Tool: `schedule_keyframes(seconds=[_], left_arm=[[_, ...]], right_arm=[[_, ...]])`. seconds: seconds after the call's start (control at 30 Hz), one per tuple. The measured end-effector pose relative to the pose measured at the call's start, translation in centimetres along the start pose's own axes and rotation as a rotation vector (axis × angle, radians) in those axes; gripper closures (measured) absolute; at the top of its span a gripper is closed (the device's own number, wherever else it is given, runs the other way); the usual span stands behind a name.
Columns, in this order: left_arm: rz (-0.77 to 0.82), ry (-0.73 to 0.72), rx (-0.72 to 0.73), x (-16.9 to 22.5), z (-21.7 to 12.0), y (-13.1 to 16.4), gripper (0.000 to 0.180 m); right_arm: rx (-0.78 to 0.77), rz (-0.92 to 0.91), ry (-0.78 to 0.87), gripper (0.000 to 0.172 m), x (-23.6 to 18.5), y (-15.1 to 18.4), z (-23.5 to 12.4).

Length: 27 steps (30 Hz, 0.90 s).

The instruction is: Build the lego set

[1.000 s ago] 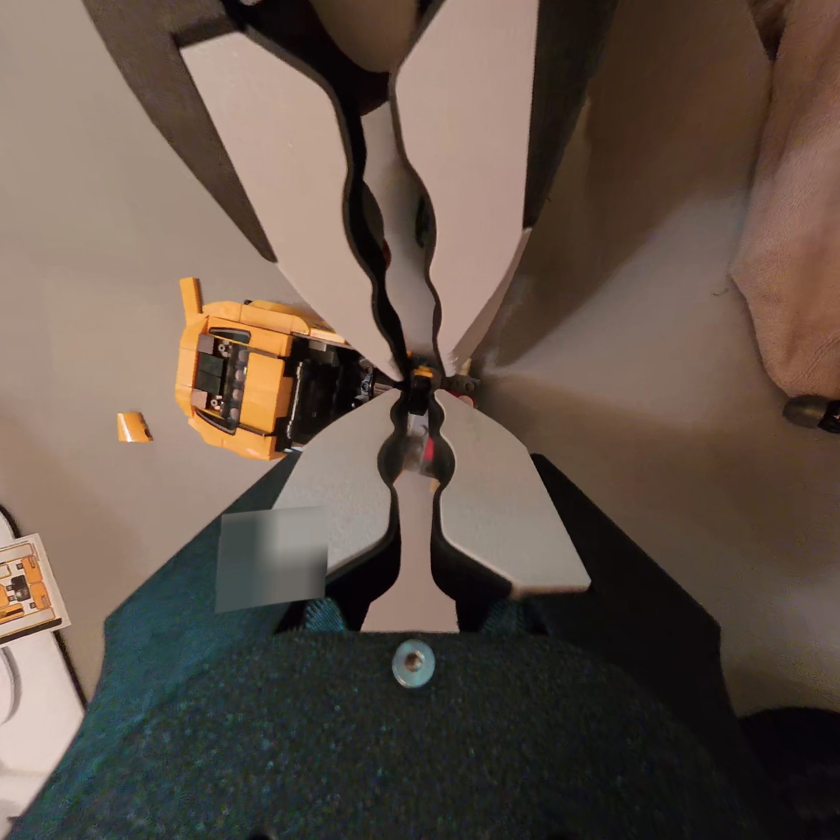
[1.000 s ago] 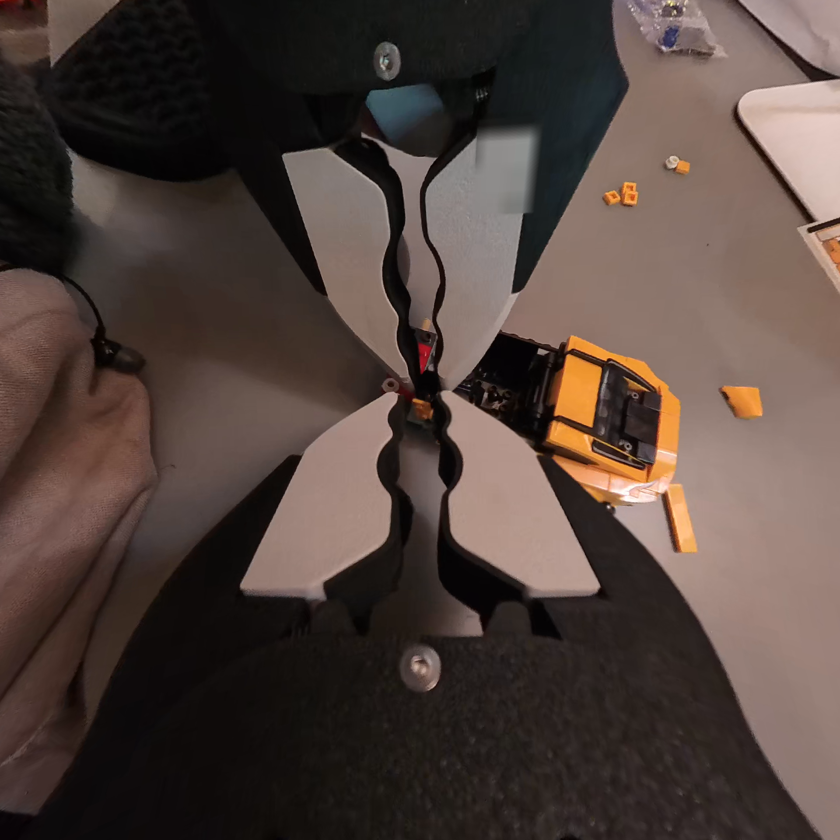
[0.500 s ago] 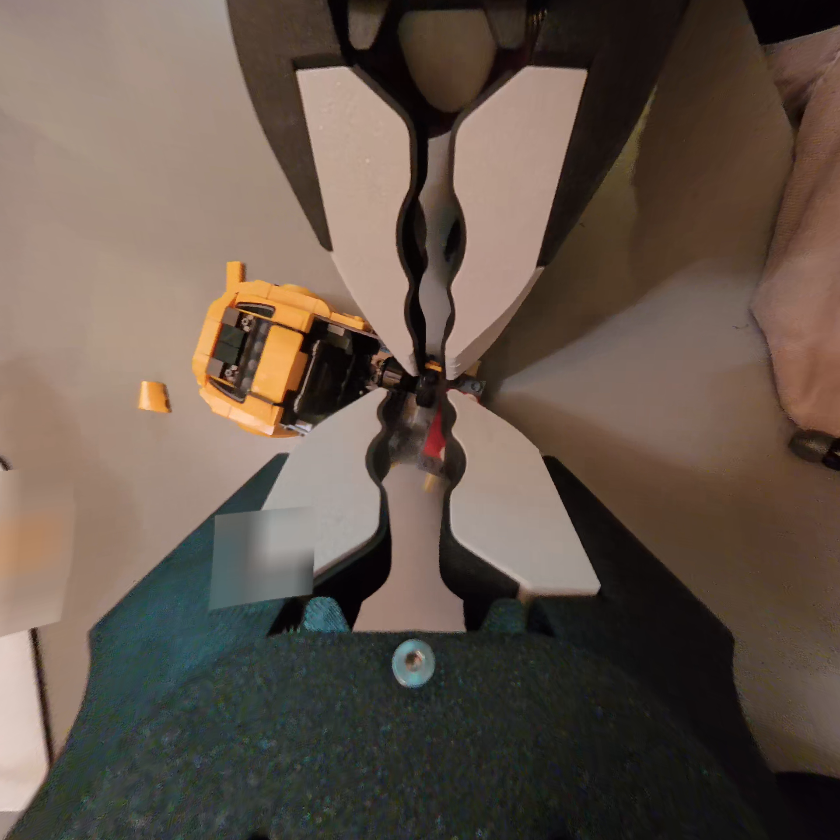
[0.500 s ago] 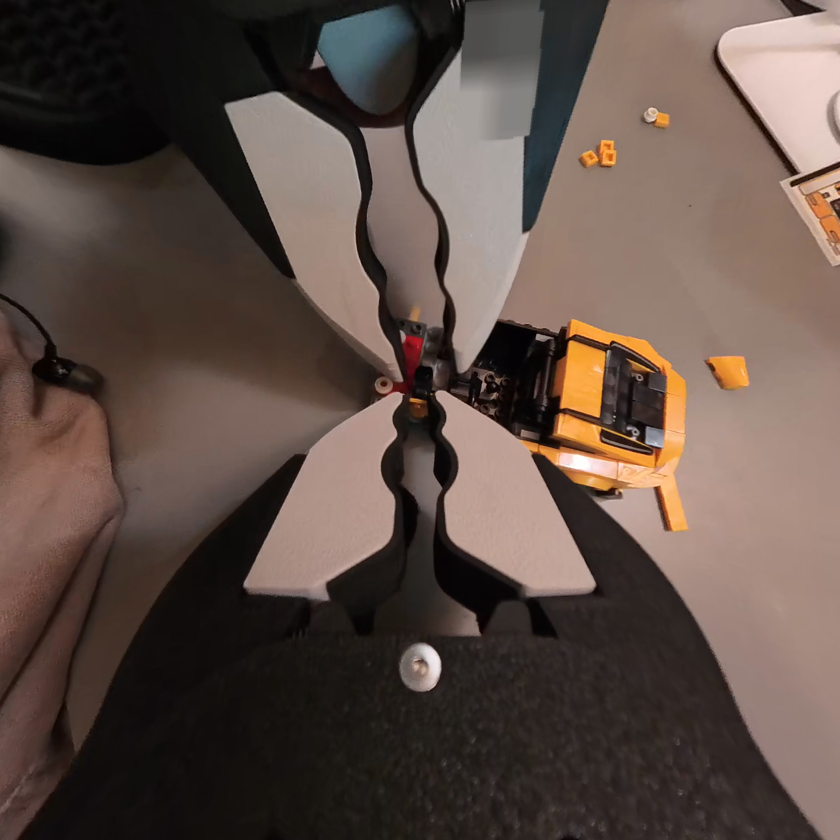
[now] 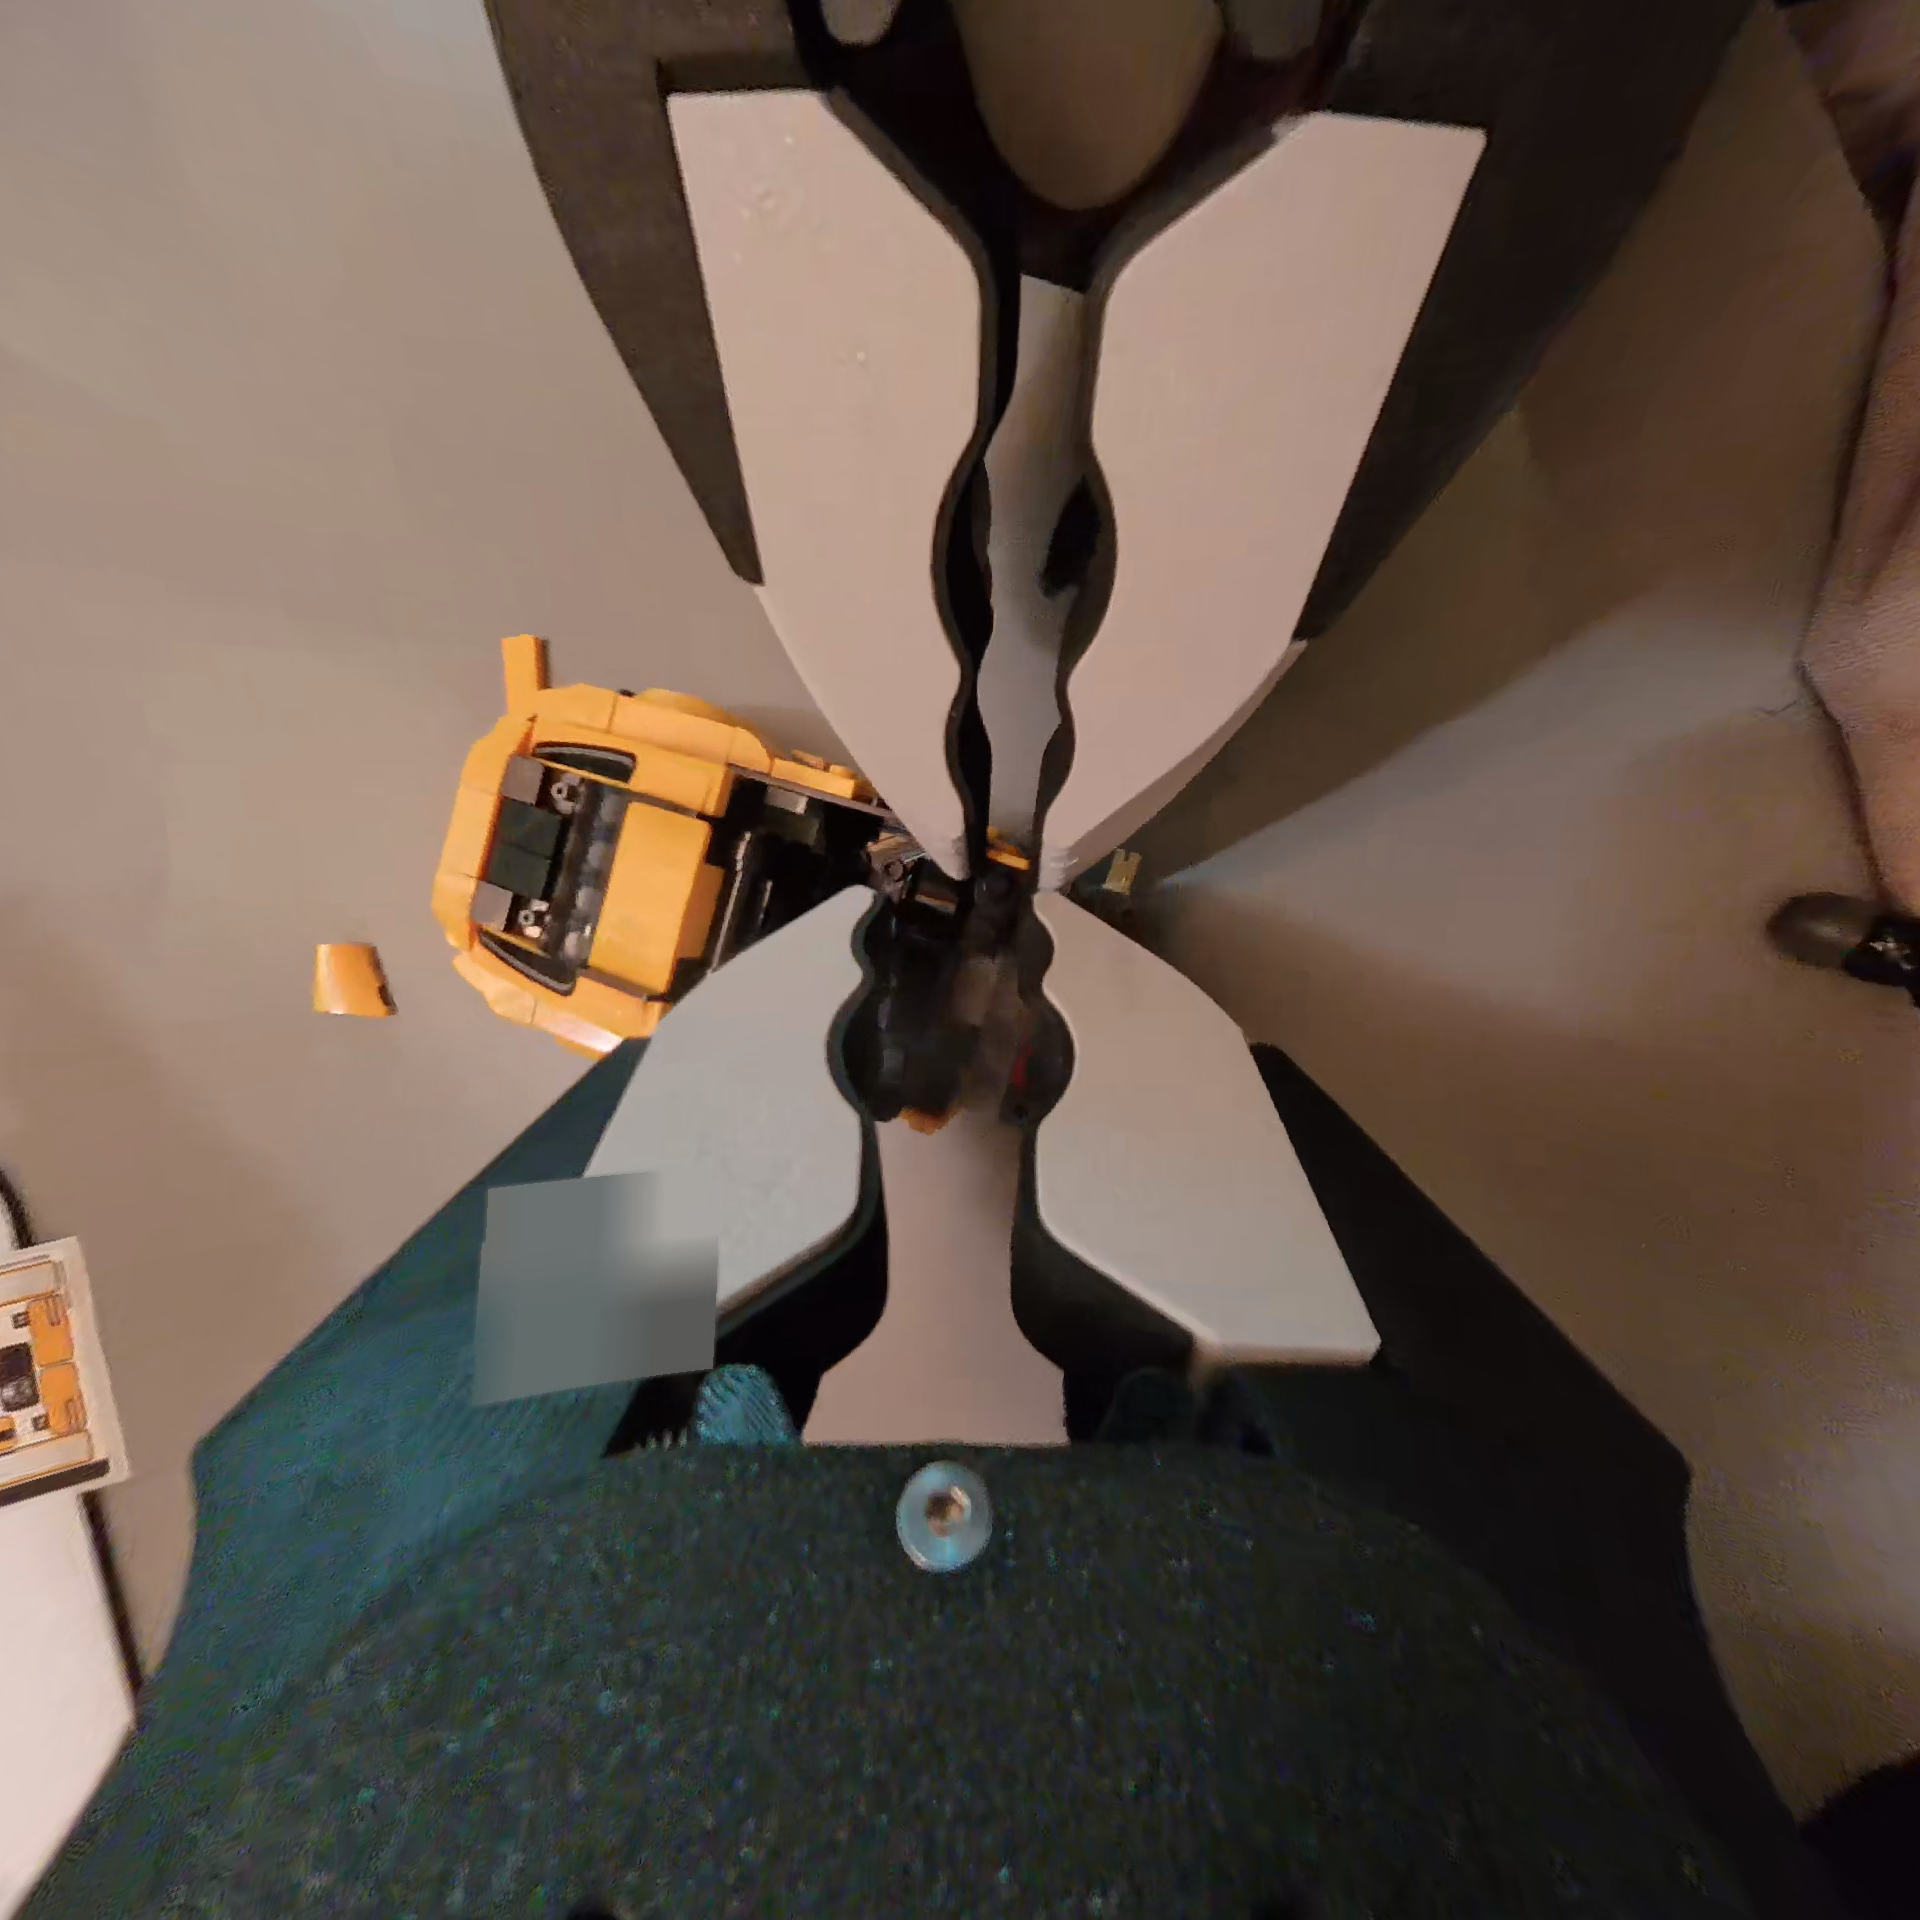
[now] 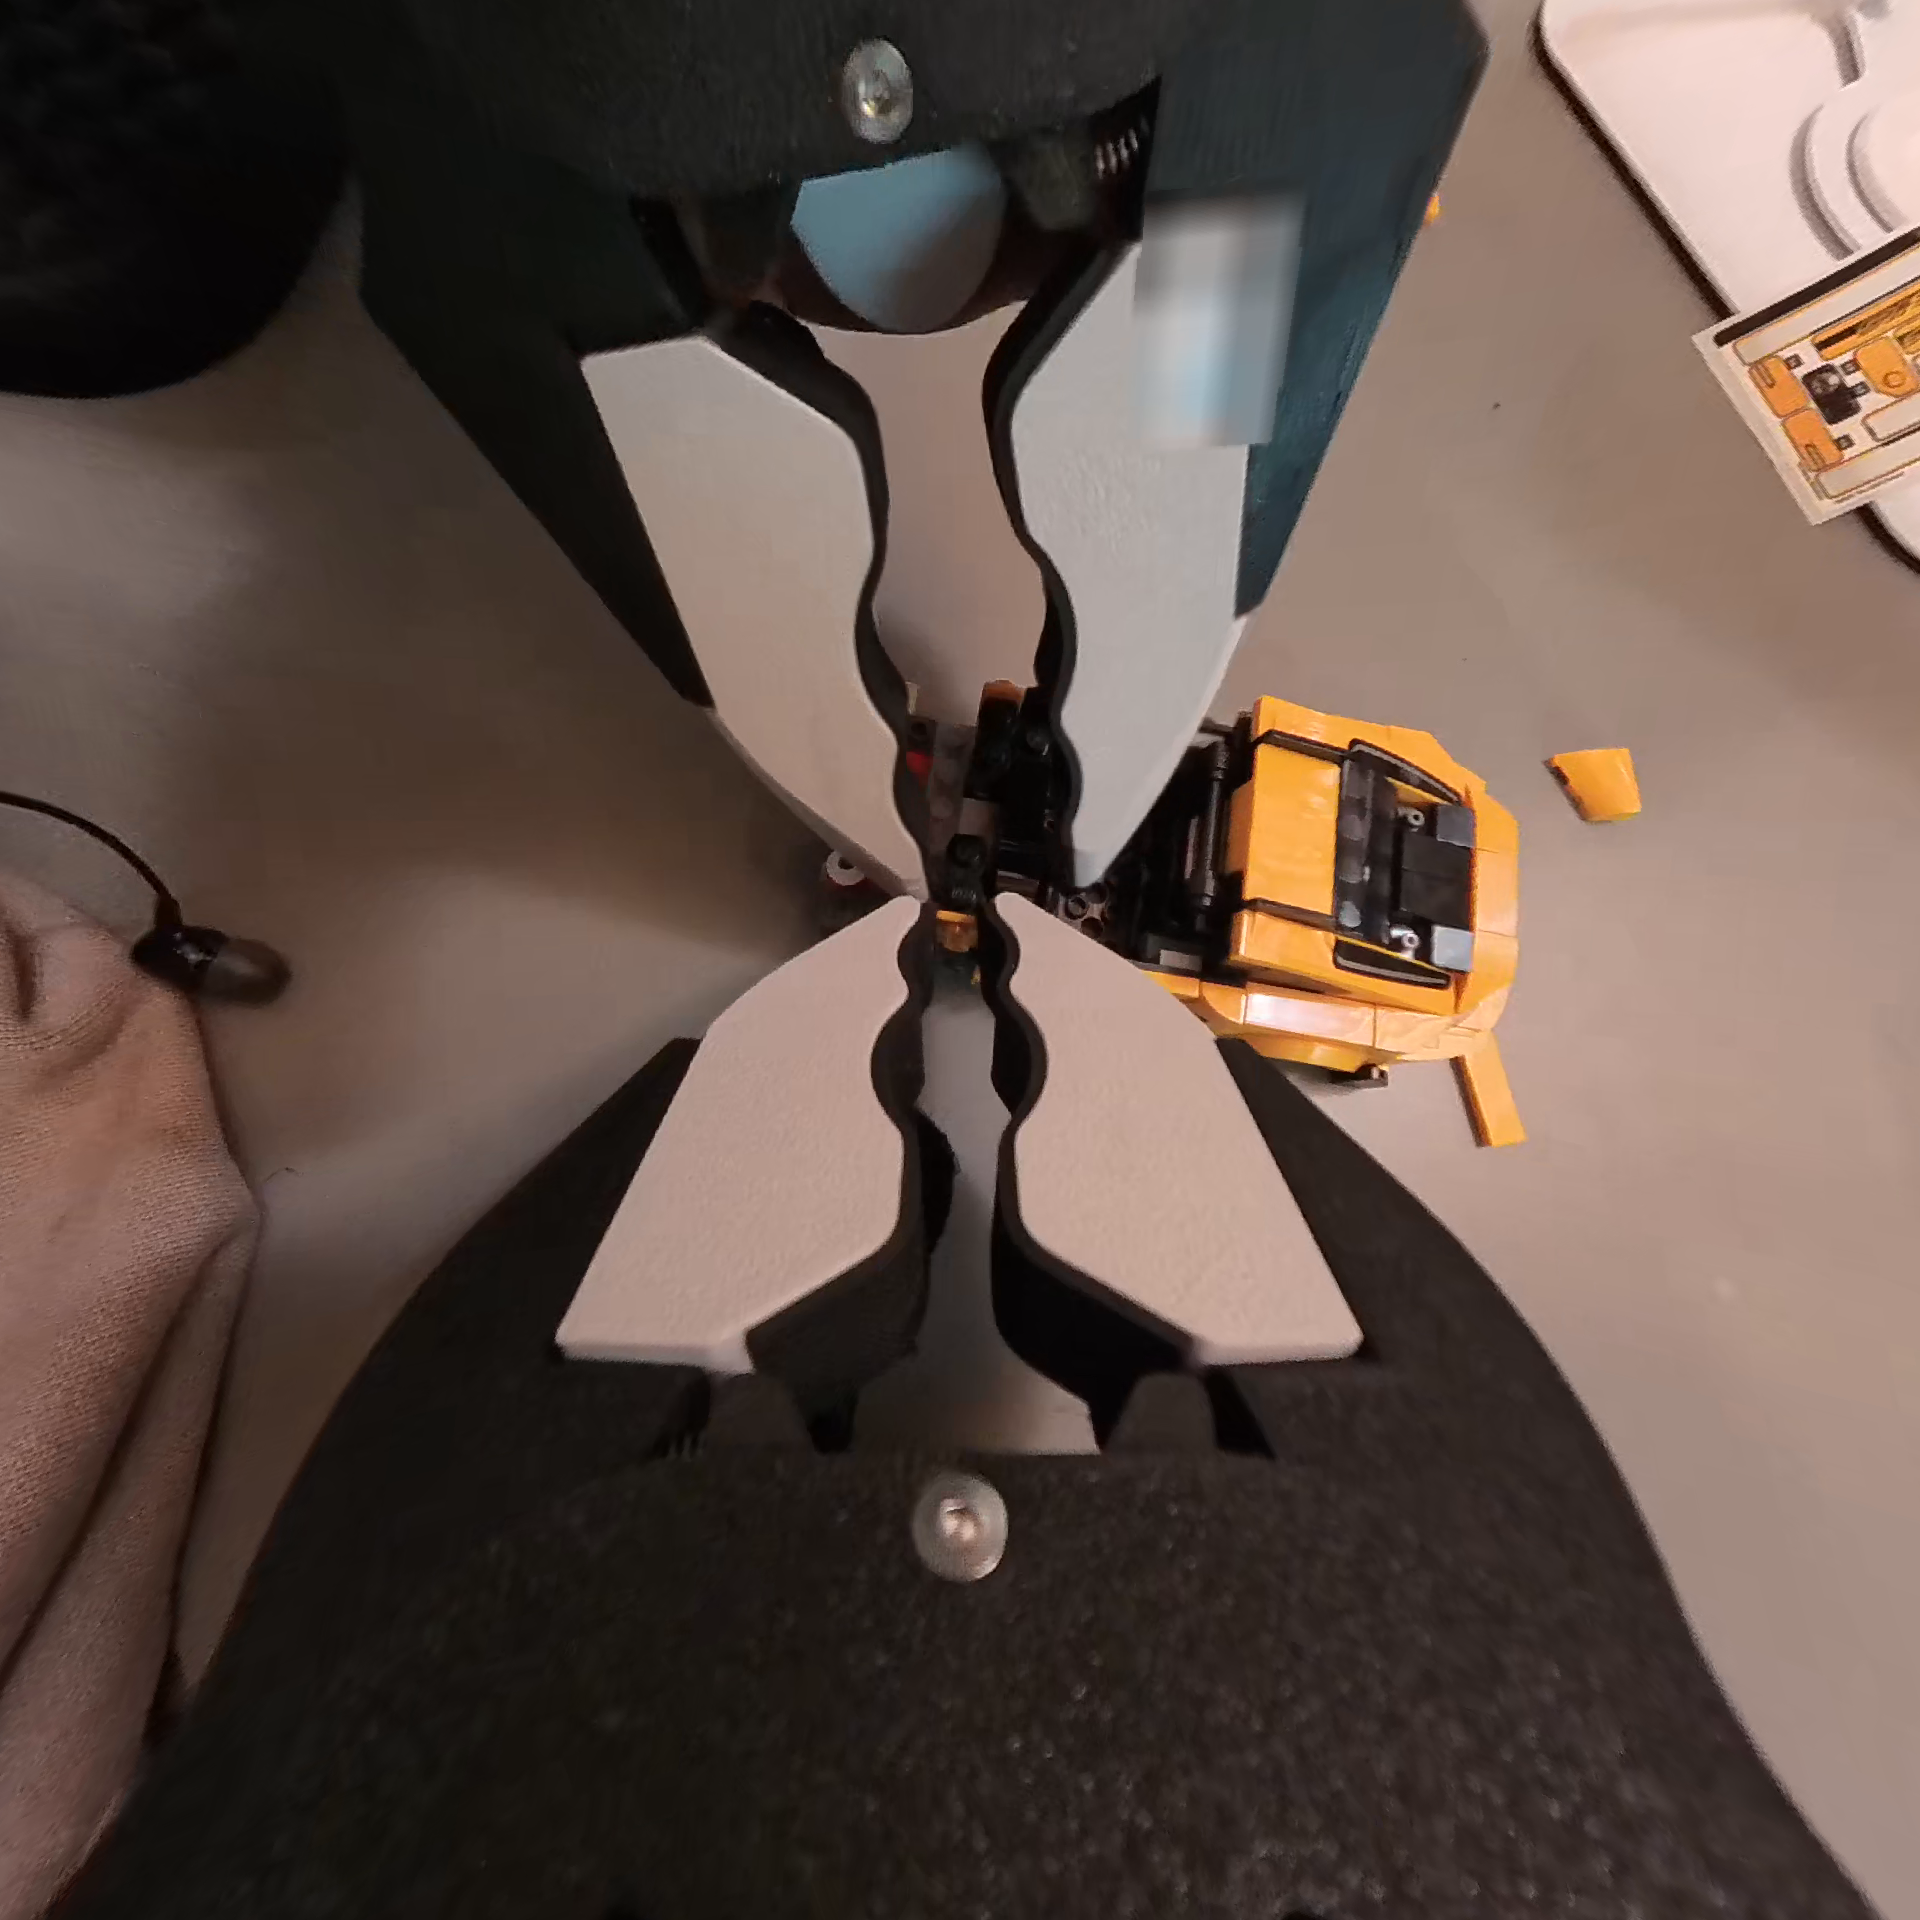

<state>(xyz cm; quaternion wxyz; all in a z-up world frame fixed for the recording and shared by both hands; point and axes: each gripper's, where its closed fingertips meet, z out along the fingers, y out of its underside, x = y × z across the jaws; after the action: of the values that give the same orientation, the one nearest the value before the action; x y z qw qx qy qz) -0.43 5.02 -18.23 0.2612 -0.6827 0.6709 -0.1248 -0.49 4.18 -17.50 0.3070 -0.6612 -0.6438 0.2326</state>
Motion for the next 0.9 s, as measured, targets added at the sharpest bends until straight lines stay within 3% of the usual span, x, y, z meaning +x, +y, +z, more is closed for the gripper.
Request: schedule_keyframes(seconds=[0.5, 0.63, 0.9], left_arm=[[-0.007, 0.072, -0.005, -0.1, 0.1, 0.3, 0.16], [-0.014, 0.089, -0.001, -0.1, 0.2, 0.3, 0.16], [-0.051, 0.099, 0.049, 0.0, 0.4, 0.2, 0.16]], right_arm=[[0.058, 0.12, -0.088, 0.158, 1.2, -0.4, -1.0], [0.015, 0.167, -0.167, 0.155, 1.6, -0.4, -0.5], [-0.095, 0.121, -0.176, 0.155, 1.7, 0.1, 0.2]])
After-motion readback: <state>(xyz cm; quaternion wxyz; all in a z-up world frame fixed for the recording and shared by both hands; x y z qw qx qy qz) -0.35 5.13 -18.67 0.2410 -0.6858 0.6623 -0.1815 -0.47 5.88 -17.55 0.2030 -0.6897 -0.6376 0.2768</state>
